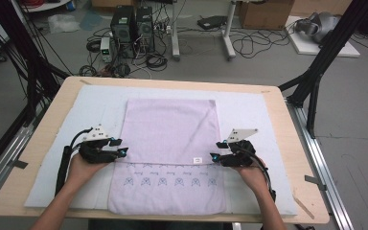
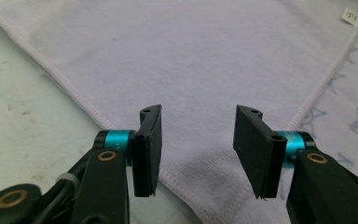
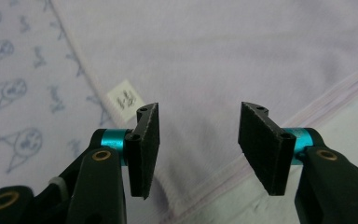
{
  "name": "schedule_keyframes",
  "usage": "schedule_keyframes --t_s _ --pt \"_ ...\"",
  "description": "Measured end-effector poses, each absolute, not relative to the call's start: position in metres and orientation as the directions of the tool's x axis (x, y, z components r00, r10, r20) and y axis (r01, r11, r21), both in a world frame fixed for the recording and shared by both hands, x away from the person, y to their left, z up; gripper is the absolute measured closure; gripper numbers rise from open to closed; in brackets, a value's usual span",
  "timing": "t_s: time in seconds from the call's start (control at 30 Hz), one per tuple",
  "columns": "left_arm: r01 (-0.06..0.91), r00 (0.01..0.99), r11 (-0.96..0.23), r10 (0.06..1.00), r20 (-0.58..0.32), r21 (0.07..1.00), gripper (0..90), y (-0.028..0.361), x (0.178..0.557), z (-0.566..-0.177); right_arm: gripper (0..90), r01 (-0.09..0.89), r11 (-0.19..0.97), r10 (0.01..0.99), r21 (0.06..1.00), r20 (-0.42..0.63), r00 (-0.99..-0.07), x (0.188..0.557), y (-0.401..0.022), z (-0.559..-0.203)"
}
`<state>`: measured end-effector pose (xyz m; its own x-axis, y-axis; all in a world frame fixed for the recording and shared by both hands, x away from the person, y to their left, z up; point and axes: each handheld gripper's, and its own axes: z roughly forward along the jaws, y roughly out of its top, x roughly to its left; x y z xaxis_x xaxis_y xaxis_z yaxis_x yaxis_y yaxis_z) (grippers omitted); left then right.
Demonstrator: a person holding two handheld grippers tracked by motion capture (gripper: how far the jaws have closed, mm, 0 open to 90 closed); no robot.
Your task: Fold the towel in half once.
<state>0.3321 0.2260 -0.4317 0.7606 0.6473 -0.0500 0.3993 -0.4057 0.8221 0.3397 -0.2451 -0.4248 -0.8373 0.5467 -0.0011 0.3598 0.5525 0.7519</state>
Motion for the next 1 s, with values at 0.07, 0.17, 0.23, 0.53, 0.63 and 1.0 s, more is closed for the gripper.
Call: schedule_keyframes --t_s 0.07,0.17,0.23,0.53,0.63,1.0 --pt "0.401 0.769 -0.416 0.637 -0.054 0.816 52.5 0.225 0.33 -0.433 50.1 0.351 0.54 0.55 0.765 -0.005 -0.835 0.338 -0.245 -0.429" --pt "0.409 0.778 -0.432 0.625 -0.06 0.804 55.6 0.224 0.326 -0.437 51.4 0.362 0.549 0.544 0.754 0.007 -0.839 0.339 -0.243 -0.437" --pt "0.409 0.787 -0.456 0.614 -0.053 0.79 59.1 0.223 0.325 -0.44 53.2 0.368 0.557 0.533 0.745 0.02 -0.846 0.339 -0.241 -0.442" --pt "0.392 0.797 -0.486 0.603 -0.025 0.781 76.9 0.22 0.324 -0.446 73.5 0.37 0.552 0.532 0.747 0.026 -0.846 0.339 -0.24 -0.446" --pt "0.395 0.797 -0.488 0.603 -0.026 0.779 86.1 0.219 0.324 -0.446 84.0 0.371 0.551 0.523 0.747 0.037 -0.852 0.34 -0.24 -0.446" --pt "0.41 0.785 -0.423 0.614 -0.076 0.808 87.4 0.227 0.329 -0.425 87.1 0.36 0.53 0.507 0.768 0.053 -0.86 0.346 -0.243 -0.426"
